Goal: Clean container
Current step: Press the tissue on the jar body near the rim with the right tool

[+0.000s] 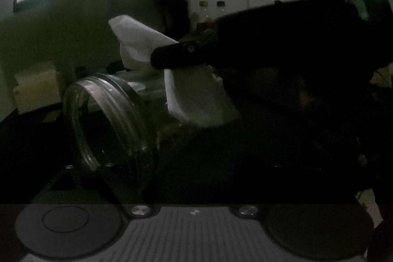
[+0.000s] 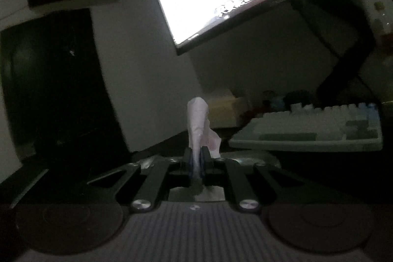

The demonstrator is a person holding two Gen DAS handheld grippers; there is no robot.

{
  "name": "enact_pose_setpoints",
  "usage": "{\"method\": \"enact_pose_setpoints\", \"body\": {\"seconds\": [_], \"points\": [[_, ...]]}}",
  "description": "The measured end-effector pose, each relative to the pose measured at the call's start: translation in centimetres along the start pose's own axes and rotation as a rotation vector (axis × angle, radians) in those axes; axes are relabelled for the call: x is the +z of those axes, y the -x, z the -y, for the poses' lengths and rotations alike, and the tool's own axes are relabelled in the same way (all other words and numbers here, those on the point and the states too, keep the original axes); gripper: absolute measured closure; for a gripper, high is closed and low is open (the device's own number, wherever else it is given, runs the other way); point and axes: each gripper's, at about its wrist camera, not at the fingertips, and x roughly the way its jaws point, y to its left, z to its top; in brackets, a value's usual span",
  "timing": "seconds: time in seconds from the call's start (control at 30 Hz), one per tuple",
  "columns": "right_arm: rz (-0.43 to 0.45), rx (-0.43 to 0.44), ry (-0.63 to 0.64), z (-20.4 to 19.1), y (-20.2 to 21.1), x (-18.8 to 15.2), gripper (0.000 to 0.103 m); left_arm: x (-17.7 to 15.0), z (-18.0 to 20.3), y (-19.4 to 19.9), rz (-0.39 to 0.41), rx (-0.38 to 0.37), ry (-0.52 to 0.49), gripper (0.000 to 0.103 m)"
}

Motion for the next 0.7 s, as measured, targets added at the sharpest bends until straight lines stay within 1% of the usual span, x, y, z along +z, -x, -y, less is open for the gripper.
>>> {"method": "enact_pose_setpoints", "body": {"seconds": [0.07, 0.13, 0.17, 0.2, 0.27, 0.3, 0.33, 0.37, 0.4, 0.43, 0.47, 0.5, 0.57, 0.6, 0.67, 0.7], "points": [[-0.007, -0.008, 0.043, -1.1, -0.9, 0.5, 0.091, 0.0, -0.3, 0.1, -0.009, -0.012, 0.005, 0.018], [-0.014, 0.087, 0.081, -1.8, -0.8, 0.2, 0.091, 0.0, -0.5, 0.1, -0.016, -0.031, 0.010, 0.018], [-0.014, 0.093, 0.109, -2.1, -0.7, 0.2, 0.092, 0.0, -0.6, 0.0, -0.018, -0.056, 0.004, 0.015], [-0.013, 0.047, 0.115, -1.8, -0.7, 0.3, 0.092, -0.1, -0.2, 0.3, -0.016, -0.080, -0.015, 0.014], [-0.006, -0.075, 0.099, -0.9, -0.7, 0.5, 0.092, -0.4, 0.3, 0.6, -0.011, -0.070, -0.029, 0.013], [0.000, -0.162, 0.071, 0.1, -0.7, 0.5, 0.092, -0.4, 0.1, 0.6, -0.013, -0.068, -0.012, 0.013], [0.002, -0.217, 0.005, 1.2, -0.6, 0.6, 0.090, -0.5, 0.1, 0.6, -0.013, -0.067, -0.008, 0.011], [0.002, -0.216, -0.039, 1.7, -0.5, 0.7, 0.091, -0.5, 0.0, 0.6, -0.012, -0.065, -0.007, 0.011], [0.003, -0.204, -0.037, 1.6, -0.5, 0.6, 0.089, -0.6, 0.0, 0.7, -0.013, -0.065, -0.006, 0.011], [-0.002, -0.171, -0.003, 0.7, -0.5, 0.6, 0.089, -0.6, -0.1, 0.8, -0.014, -0.065, -0.005, 0.011], [-0.014, -0.111, 0.027, -0.2, -0.7, 0.6, 0.089, -0.6, -0.1, 0.8, -0.014, -0.065, -0.004, 0.011], [-0.030, -0.023, 0.040, -1.0, -0.6, 0.6, 0.089, -0.6, -0.1, 0.9, -0.015, -0.065, -0.003, 0.011], [-0.045, 0.081, 0.036, -1.9, -0.6, 0.4, 0.089, -0.6, 0.1, 0.5, -0.020, -0.061, -0.002, 0.010], [-0.042, 0.067, 0.050, -2.1, -0.6, 0.4, 0.091, -0.6, 0.1, 0.5, -0.026, -0.057, 0.002, 0.010], [-0.029, -0.065, 0.090, -1.7, -0.6, 0.3, 0.091, -0.4, 0.2, 0.5, -0.040, -0.050, 0.006, 0.009], [-0.028, -0.154, 0.083, -0.9, -0.5, 0.5, 0.091, -0.4, 0.2, 0.5, -0.047, -0.047, 0.008, 0.009]]}}
